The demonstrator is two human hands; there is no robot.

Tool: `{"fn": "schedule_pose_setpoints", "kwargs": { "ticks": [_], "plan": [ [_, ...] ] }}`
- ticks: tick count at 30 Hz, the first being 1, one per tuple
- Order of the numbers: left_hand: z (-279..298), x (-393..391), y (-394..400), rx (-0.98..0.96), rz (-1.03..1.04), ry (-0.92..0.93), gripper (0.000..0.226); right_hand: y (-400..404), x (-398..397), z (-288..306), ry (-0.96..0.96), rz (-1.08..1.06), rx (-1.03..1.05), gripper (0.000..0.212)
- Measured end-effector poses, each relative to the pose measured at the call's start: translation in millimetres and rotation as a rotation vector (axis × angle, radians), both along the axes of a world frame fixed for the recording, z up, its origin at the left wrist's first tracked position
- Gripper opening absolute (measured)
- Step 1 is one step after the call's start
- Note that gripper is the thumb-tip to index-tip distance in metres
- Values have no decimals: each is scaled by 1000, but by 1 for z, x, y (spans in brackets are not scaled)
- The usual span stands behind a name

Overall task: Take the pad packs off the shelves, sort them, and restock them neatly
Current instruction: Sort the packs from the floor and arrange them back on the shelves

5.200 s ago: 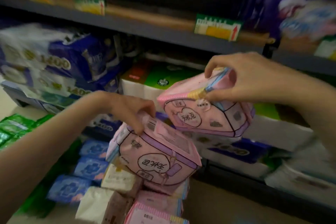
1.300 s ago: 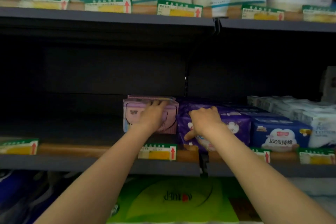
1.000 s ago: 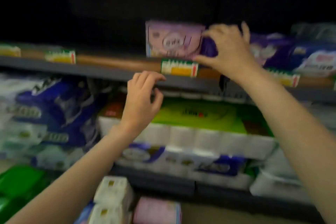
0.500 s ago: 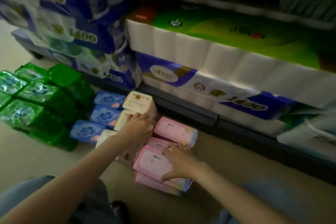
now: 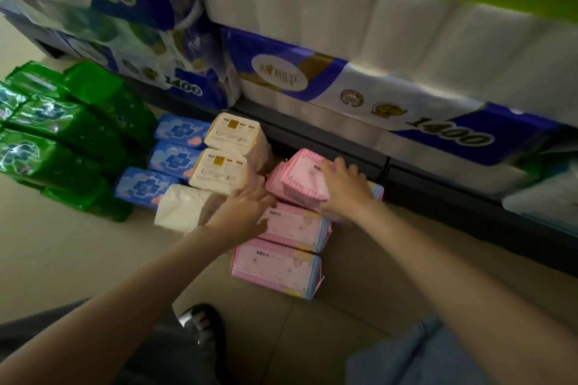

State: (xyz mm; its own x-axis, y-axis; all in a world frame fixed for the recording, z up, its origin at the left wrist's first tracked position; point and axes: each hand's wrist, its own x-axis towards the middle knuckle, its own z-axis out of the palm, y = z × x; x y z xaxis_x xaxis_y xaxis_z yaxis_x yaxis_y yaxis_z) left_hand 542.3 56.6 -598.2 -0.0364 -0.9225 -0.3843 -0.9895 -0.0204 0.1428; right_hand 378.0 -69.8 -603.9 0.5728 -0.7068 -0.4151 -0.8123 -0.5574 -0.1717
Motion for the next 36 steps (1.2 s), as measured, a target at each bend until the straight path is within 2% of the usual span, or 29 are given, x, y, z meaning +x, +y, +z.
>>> {"fn": "schedule_pose_setpoints", "kwargs": {
  "ticks": [4, 7, 8, 10, 11, 14, 17, 19, 20, 23, 25, 26, 29, 31, 34, 36],
  "plan": [
    [-51, -21, 32, 381, -251, -175, 80, -5, 8, -11, 27, 1, -1, 84],
    [-75, -31, 48, 380, -251, -272, 103, -10, 12, -9, 24, -22, 19, 84],
    [-80, -35, 51, 326, -241, -286, 106, -11, 12, -10, 26, -25, 22, 84],
    [-83, -41, 47, 194, -204, -307, 96, -11, 14, -11, 36, -33, 17, 85],
    [-82, -43, 44, 217, -211, -320, 89, -11, 16, -11, 37, -37, 11, 85],
    [-64, -46, 28, 341, -294, -357, 90, -15, 18, -8, 46, -45, 28, 87],
    [-10, -39, 5, 338, -332, -292, 86, -25, 15, -2, 18, -66, 116, 92],
    [38, -20, -11, 389, -270, -190, 84, -32, 8, 13, -3, -80, 175, 93],
    [65, -8, -20, 425, -193, -113, 84, -35, 5, 23, -8, -80, 195, 88],
    [148, 30, -46, 469, -20, 93, 78, -42, 0, 69, -39, -12, 214, 56],
    [202, 53, -57, 416, 31, 175, 71, -47, 4, 114, -105, 74, 143, 39],
    [228, 64, -60, 375, 53, 218, 71, -50, 7, 144, -150, 101, 90, 37],
    [305, 82, -64, 255, 80, 298, 64, -58, 11, 241, -341, 118, -28, 48],
    [352, 85, -69, 179, 51, 376, 68, -65, 9, 306, -488, 99, -36, 47],
    [411, 84, -75, 61, -1, 506, 76, -74, -2, 388, -678, 54, 31, 34],
    [440, 84, -79, -3, -83, 549, 77, -71, -18, 429, -773, 10, 20, 37]
  ]
}}
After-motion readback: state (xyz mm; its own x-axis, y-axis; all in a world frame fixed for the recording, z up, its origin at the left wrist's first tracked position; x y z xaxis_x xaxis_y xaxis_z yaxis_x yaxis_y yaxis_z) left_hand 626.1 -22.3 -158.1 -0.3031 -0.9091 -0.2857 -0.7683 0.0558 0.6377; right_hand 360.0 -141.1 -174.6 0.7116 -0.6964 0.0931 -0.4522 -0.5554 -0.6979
